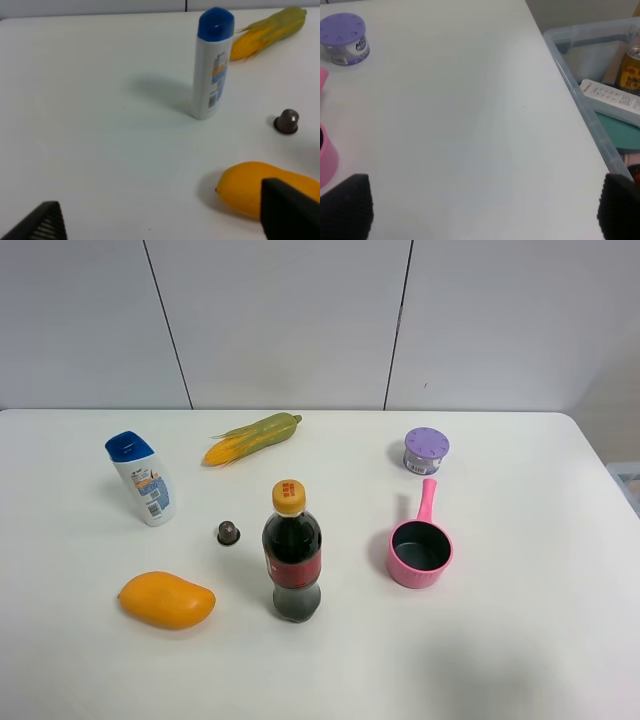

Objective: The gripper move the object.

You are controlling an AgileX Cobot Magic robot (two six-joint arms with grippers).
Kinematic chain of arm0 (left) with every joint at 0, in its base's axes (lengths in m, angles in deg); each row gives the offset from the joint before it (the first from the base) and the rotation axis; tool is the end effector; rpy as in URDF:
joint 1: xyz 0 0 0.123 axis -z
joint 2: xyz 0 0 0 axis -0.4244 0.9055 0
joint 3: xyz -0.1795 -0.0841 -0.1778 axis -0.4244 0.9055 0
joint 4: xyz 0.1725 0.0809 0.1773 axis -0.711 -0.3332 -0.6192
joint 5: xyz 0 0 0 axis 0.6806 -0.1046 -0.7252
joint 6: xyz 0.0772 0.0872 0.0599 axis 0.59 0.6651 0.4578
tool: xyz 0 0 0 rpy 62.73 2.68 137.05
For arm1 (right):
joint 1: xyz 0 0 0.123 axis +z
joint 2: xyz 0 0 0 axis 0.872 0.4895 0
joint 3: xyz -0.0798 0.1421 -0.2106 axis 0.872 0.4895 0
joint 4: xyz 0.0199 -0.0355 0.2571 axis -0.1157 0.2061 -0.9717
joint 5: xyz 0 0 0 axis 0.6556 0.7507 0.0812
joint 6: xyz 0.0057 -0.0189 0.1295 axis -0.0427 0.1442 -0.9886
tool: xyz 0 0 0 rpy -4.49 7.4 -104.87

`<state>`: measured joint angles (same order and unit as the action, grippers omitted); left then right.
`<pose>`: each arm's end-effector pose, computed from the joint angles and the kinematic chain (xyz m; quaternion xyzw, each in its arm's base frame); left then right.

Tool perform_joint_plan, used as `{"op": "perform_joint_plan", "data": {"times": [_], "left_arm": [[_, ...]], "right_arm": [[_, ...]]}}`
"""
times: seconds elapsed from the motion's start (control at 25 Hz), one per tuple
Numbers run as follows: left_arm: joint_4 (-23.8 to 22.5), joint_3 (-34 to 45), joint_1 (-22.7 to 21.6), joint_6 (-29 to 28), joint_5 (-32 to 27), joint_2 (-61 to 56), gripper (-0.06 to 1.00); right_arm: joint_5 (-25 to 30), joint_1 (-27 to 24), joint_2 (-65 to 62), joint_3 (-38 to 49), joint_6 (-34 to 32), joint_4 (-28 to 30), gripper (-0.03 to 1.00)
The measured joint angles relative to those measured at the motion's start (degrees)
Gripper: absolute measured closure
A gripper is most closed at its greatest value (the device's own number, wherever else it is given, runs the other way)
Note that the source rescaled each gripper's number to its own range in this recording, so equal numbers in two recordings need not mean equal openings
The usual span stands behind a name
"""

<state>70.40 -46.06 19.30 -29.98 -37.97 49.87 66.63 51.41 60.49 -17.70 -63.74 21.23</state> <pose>0.0561 -0.0001 0.2670 -0.0244 0.8471 0.0120 0.5308 0.0560 -0.0115 0.2615 0.0695 0.8521 -0.0519 0.5161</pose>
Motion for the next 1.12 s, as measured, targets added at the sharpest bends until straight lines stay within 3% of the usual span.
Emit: {"op": "perform_joint_plan", "data": {"times": [1.12], "left_arm": [[0.00, 0.00, 0.00, 0.00, 0.00, 0.00, -0.06]], "right_arm": [[0.00, 0.00, 0.00, 0.00, 0.00, 0.00, 0.28]]}}
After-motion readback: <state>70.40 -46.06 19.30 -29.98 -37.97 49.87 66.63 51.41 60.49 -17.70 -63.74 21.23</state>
